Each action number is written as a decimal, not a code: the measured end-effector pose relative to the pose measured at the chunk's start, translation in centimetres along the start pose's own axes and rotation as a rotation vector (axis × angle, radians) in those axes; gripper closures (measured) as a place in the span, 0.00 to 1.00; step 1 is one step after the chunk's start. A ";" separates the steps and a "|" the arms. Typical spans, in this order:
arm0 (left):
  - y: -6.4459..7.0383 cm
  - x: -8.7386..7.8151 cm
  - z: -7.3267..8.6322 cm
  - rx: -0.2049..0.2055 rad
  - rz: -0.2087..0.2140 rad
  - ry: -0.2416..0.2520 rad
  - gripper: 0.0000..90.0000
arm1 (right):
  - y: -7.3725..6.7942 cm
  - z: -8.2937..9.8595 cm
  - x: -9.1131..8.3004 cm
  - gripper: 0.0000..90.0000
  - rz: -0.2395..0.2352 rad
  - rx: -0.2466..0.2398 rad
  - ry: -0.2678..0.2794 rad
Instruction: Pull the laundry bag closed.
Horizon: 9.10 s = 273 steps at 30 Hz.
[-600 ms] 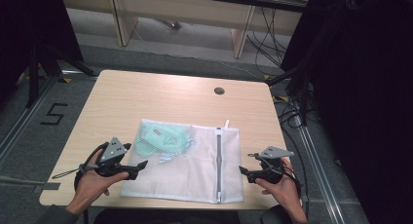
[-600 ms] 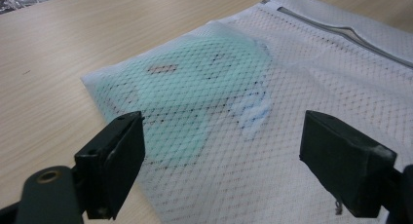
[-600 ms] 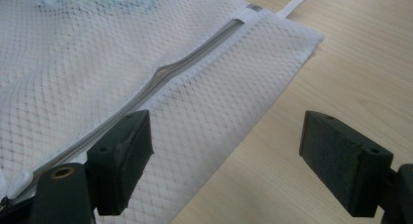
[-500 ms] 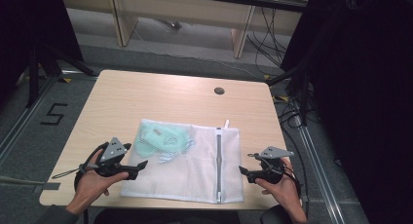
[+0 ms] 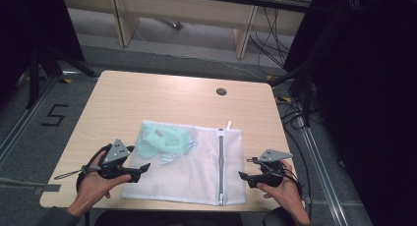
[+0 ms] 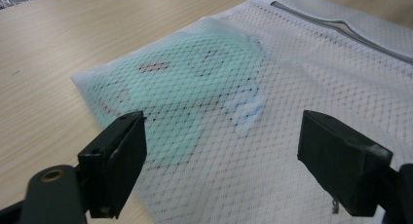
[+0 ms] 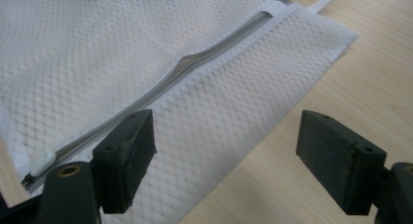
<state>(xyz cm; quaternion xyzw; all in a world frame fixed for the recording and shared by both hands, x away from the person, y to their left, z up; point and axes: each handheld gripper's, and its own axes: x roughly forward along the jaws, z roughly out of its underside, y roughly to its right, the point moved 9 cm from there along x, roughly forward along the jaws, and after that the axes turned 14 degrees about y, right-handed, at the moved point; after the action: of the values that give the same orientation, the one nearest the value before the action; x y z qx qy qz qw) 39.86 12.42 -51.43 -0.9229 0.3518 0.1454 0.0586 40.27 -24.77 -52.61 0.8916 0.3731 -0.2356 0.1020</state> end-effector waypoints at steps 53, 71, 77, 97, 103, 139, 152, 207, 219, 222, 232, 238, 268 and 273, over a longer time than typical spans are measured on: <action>10.8 5.3 0.6 0.068 0.287 -0.066 0.21 | -10.0 2.3 1.9 0.63 -0.512 -0.289 -0.228; 11.0 5.4 0.8 0.079 0.296 -0.075 0.21 | -10.6 2.8 1.6 0.85 -0.548 -0.333 -0.276; 11.0 5.3 0.9 0.098 0.303 -0.087 0.21 | -10.4 2.6 1.5 0.93 -0.559 -0.349 -0.267; 12.4 5.9 0.9 0.112 0.350 -0.082 0.23 | -10.1 2.5 1.5 0.94 -0.541 -0.312 -0.267; 12.9 6.0 1.0 0.103 0.359 -0.075 0.23 | -10.0 2.5 1.4 0.96 -0.538 -0.325 -0.278; 18.9 8.6 2.3 0.158 0.494 -0.060 0.58 | -9.3 0.0 1.3 0.96 -0.465 -0.197 -0.185; 19.8 9.4 2.4 0.208 0.491 -0.044 0.68 | -9.5 -0.3 1.2 0.96 -0.451 -0.170 -0.178; 21.2 10.3 2.4 0.314 0.510 -0.043 0.99 | -8.8 0.6 1.6 0.96 -0.448 -0.133 -0.217; 21.2 10.3 2.4 0.321 0.515 -0.053 0.99 | -8.3 1.2 1.8 0.96 -0.442 -0.133 -0.249; 21.3 10.2 2.3 0.317 0.518 -0.053 0.99 | -8.1 1.3 1.9 0.96 -0.436 -0.133 -0.251; 21.3 10.3 2.4 0.319 0.523 -0.052 0.99 | -8.1 1.4 2.3 0.96 -0.429 -0.124 -0.274; 21.6 10.1 2.3 0.311 0.539 -0.053 0.99 | -7.7 1.6 2.6 0.96 -0.411 -0.136 -0.302; 21.3 10.1 2.2 0.302 0.542 -0.066 0.99 | -7.4 1.5 3.2 0.96 -0.410 -0.119 -0.298; 21.3 10.1 2.1 0.291 0.538 -0.057 0.99 | -7.1 1.3 3.4 0.96 -0.404 -0.135 -0.302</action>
<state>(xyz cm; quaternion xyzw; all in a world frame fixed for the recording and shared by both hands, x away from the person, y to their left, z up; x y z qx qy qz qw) 32.33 -9.42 -56.71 -0.7739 0.5990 0.1296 0.1594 36.83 -18.18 -55.50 0.7449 0.5390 -0.3562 0.1666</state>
